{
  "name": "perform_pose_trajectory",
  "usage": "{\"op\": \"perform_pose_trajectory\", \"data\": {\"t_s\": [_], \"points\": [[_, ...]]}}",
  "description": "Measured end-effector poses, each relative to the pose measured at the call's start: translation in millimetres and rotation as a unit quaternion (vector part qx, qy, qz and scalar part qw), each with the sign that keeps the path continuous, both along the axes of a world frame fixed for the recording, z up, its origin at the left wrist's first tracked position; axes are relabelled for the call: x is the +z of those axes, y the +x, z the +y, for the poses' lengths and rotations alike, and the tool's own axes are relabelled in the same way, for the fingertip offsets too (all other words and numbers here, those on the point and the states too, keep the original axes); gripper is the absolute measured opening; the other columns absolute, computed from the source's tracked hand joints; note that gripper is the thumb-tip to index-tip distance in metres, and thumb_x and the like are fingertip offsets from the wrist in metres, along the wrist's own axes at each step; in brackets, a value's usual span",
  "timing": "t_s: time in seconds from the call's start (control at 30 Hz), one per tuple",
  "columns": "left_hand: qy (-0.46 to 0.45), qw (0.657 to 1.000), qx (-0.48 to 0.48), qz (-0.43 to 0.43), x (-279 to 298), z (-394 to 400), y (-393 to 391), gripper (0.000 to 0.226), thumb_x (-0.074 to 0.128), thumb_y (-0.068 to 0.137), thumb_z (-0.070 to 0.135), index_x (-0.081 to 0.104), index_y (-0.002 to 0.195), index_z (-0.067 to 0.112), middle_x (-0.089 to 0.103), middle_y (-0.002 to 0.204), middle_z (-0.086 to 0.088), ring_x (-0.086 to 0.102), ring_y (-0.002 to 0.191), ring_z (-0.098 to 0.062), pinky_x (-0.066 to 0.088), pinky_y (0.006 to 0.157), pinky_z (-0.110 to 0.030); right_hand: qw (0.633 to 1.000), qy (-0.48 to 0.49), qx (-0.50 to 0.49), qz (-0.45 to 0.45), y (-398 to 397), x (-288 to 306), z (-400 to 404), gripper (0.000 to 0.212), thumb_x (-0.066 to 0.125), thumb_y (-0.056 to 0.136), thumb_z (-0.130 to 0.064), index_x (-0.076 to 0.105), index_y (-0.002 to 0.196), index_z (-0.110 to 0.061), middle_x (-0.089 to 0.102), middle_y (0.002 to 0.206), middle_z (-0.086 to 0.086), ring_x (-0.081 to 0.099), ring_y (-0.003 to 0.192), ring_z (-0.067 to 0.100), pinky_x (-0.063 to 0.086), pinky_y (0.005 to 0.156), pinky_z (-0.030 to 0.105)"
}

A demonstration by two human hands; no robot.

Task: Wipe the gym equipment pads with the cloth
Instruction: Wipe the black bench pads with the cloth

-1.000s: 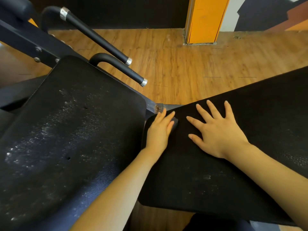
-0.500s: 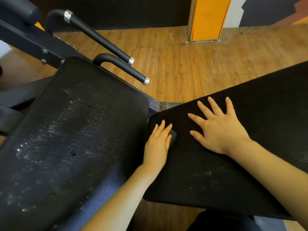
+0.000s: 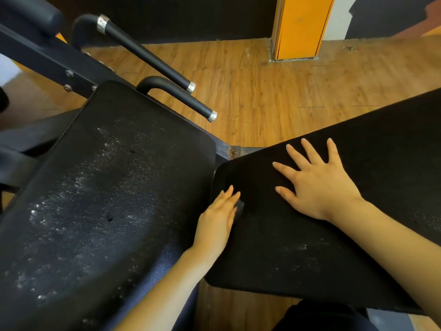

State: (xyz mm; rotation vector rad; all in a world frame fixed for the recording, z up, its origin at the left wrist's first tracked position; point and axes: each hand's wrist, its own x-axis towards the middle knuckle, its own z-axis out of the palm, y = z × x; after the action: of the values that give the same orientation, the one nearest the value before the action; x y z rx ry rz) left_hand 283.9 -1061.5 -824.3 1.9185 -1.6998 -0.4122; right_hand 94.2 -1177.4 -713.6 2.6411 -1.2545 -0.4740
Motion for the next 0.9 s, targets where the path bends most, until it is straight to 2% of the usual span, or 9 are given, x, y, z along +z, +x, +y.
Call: {"op": "perform_pose_trajectory", "data": {"t_s": [0.1,0.17,0.23,0.33,0.43,0.6,0.67,0.77,0.9], "points": [[-0.015,0.999,0.014,-0.029,-4.2,-29.2,5.1,0.048,0.049,0.098,0.008,0.042,0.144,0.021,0.031,0.156,0.001,0.028,0.143,-0.015,0.032,0.111,-0.034,1.0,-0.002,-0.002,0.001,1.4,0.4,0.5,0.065,0.01,0.092,-0.066,0.004,0.151,-0.039,-0.003,0.161,0.006,-0.012,0.146,0.034,-0.005,0.112,0.064],[-0.014,0.998,0.04,-0.051,-5.8,-67.2,13.2,0.045,0.049,0.098,0.006,0.047,0.141,0.016,0.038,0.152,-0.004,0.038,0.139,-0.021,0.04,0.106,-0.041,1.0,-0.003,-0.004,0.002,1.4,0.0,0.2,0.064,0.01,0.092,-0.066,0.004,0.151,-0.039,-0.003,0.161,0.006,-0.012,0.146,0.034,-0.005,0.112,0.064],[-0.014,0.997,0.064,-0.035,-6.2,-103.9,24.9,0.038,0.051,0.098,0.006,0.055,0.135,0.01,0.049,0.144,-0.011,0.052,0.128,-0.029,0.048,0.099,-0.047,1.0,-0.005,-0.004,0.001,1.0,-0.8,-0.4,0.064,0.01,0.092,-0.066,0.005,0.151,-0.039,-0.002,0.161,0.006,-0.011,0.146,0.033,-0.005,0.112,0.064],[0.025,0.995,0.097,-0.023,-0.1,-132.4,33.2,0.034,0.045,0.102,0.012,0.056,0.133,0.011,0.05,0.143,-0.012,0.054,0.124,-0.031,0.045,0.096,-0.042,1.0,-0.007,-0.005,-0.001,0.4,-2.2,-1.5,0.065,0.011,0.092,-0.066,0.006,0.151,-0.04,-0.001,0.161,0.005,-0.01,0.146,0.033,-0.004,0.112,0.064],[0.041,0.995,0.089,-0.034,1.7,-100.2,29.4,0.038,0.043,0.102,0.012,0.05,0.139,0.015,0.047,0.146,-0.009,0.051,0.127,-0.025,0.042,0.099,-0.034,1.0,-0.005,-0.006,0.002,0.1,-2.1,-1.0,0.065,0.01,0.092,-0.067,0.006,0.151,-0.04,-0.001,0.161,0.005,-0.01,0.146,0.033,-0.004,0.112,0.064],[0.035,0.997,0.072,0.019,-8.9,-13.5,26.5,0.043,0.048,0.1,0.01,0.046,0.142,0.018,0.04,0.151,-0.002,0.044,0.134,-0.016,0.031,0.106,-0.021,1.0,-0.001,-0.007,0.002,1.2,-0.3,0.4,0.065,0.009,0.092,-0.067,0.004,0.151,-0.04,-0.003,0.161,0.006,-0.011,0.146,0.033,-0.005,0.112,0.064],[0.02,0.997,0.075,0.021,-12.3,-20.2,28.3,0.042,0.049,0.099,0.008,0.048,0.14,0.016,0.042,0.15,-0.004,0.045,0.133,-0.018,0.033,0.107,-0.025,1.0,-0.002,-0.005,0.0,1.9,0.1,0.2,0.065,0.01,0.092,-0.066,0.004,0.151,-0.04,-0.002,0.161,0.006,-0.011,0.146,0.034,-0.004,0.112,0.064],[0.023,0.995,0.093,0.013,-12.0,-66.1,30.7,0.042,0.047,0.1,0.008,0.048,0.141,0.014,0.043,0.149,-0.006,0.047,0.132,-0.023,0.042,0.107,-0.039,1.0,-0.005,-0.004,-0.002,2.0,-1.0,0.0,0.065,0.01,0.092,-0.066,0.004,0.151,-0.04,-0.002,0.161,0.006,-0.011,0.146,0.034,-0.003,0.112,0.065],[0.029,0.994,0.11,0.009,-5.4,-106.3,31.8,0.039,0.044,0.101,0.009,0.049,0.14,0.012,0.046,0.146,-0.01,0.05,0.128,-0.029,0.043,0.101,-0.04,1.0,-0.006,-0.007,0.001,2.5,-1.1,-1.1,0.065,0.011,0.092,-0.066,0.004,0.151,-0.04,-0.003,0.161,0.006,-0.011,0.146,0.033,-0.003,0.112,0.064]]}}
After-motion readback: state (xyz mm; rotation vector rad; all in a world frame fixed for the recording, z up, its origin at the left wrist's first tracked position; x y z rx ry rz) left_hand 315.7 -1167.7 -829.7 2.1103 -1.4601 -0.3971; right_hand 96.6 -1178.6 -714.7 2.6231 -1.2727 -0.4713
